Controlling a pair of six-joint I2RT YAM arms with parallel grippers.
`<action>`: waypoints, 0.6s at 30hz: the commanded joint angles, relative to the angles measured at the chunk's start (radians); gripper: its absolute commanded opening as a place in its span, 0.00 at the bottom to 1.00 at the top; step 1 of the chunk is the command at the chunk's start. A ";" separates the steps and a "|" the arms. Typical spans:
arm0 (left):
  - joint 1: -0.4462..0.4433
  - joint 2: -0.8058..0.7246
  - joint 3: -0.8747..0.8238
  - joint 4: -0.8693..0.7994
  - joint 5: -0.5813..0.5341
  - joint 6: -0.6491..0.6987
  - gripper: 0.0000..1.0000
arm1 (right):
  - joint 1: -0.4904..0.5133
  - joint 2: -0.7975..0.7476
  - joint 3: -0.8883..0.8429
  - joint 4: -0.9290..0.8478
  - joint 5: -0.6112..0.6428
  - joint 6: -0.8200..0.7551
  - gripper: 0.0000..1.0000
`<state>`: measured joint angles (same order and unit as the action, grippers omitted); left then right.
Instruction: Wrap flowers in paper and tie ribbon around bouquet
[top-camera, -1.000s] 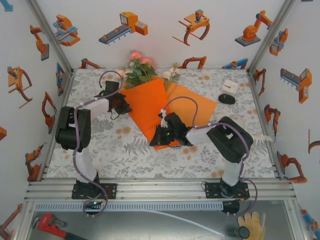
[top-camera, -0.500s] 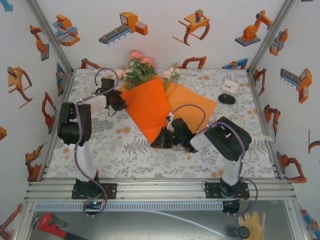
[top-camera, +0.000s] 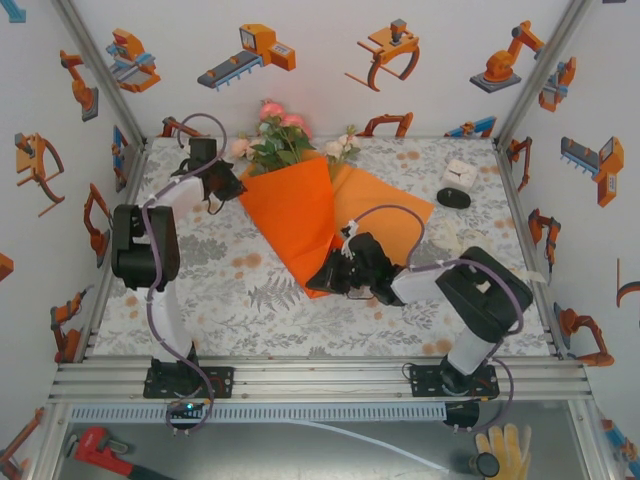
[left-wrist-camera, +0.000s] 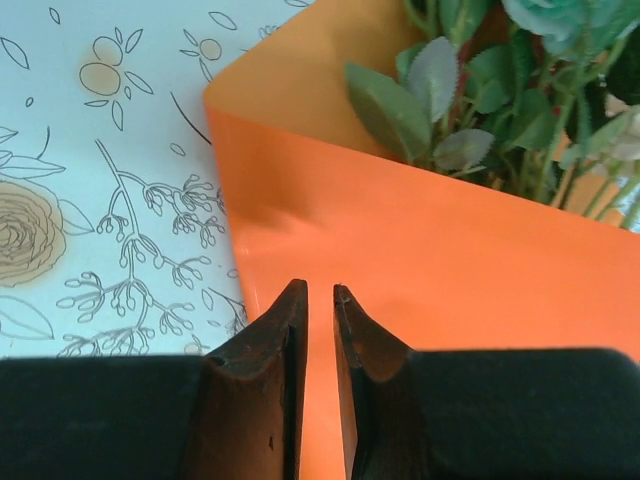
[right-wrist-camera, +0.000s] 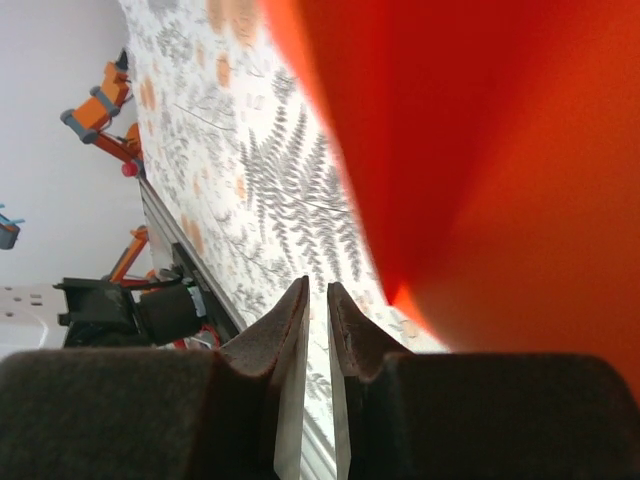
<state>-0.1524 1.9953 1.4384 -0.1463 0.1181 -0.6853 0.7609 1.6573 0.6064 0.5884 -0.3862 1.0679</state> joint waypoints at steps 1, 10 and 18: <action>-0.011 -0.129 -0.044 -0.041 0.030 -0.012 0.24 | 0.008 -0.092 0.076 -0.167 0.077 -0.095 0.18; -0.225 -0.451 -0.428 -0.041 -0.018 -0.134 0.22 | -0.005 -0.006 0.212 -0.251 0.126 -0.178 0.18; -0.394 -0.503 -0.621 0.054 0.025 -0.206 0.21 | -0.044 0.056 0.199 -0.307 0.210 -0.253 0.18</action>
<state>-0.5301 1.5028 0.8444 -0.1505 0.1207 -0.8444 0.7300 1.7000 0.8013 0.3237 -0.2325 0.8692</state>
